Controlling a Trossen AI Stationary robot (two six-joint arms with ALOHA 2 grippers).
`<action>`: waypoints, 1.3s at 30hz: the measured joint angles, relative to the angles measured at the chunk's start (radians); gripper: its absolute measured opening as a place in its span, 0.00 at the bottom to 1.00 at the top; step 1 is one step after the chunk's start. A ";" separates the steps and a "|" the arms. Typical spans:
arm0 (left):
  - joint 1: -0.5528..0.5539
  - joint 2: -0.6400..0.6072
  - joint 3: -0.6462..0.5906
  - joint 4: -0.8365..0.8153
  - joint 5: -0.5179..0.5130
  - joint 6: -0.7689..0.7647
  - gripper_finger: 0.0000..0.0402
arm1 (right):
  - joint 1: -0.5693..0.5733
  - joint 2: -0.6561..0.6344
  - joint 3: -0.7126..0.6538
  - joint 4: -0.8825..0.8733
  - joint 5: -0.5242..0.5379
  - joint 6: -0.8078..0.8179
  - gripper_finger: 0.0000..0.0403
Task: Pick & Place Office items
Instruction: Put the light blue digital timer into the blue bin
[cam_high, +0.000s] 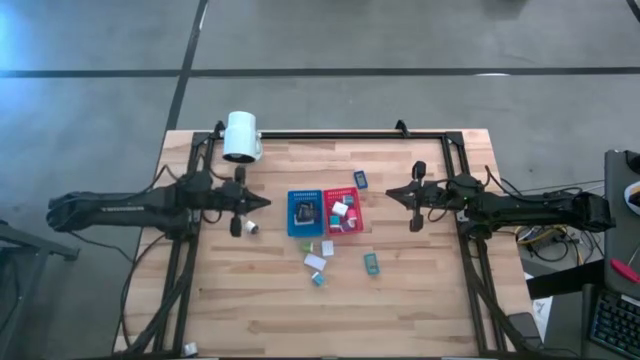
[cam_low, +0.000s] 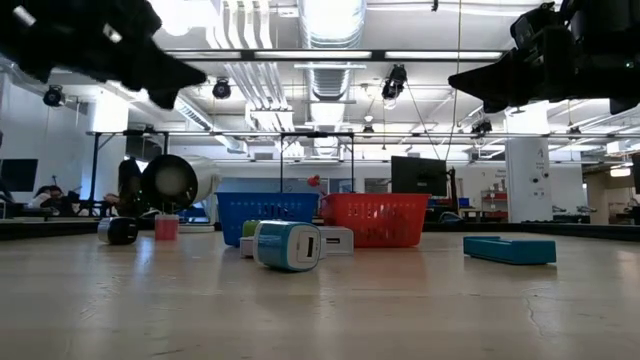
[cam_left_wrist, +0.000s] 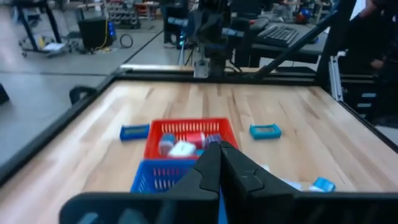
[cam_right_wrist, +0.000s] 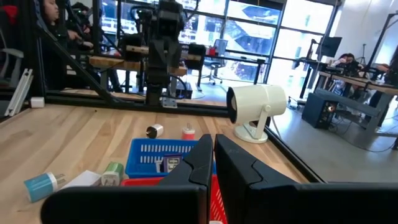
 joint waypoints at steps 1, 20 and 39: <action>0.000 -0.021 -0.023 0.002 -0.006 -0.014 0.02 | 0.000 0.000 0.000 0.000 0.000 0.000 0.03; 0.001 -0.081 -0.268 0.263 -0.230 -0.091 0.01 | 0.000 0.000 0.000 0.000 0.000 0.014 0.03; 0.000 -0.023 -0.269 0.237 -0.187 -0.097 0.02 | 0.000 0.002 0.000 -0.005 0.000 0.018 0.03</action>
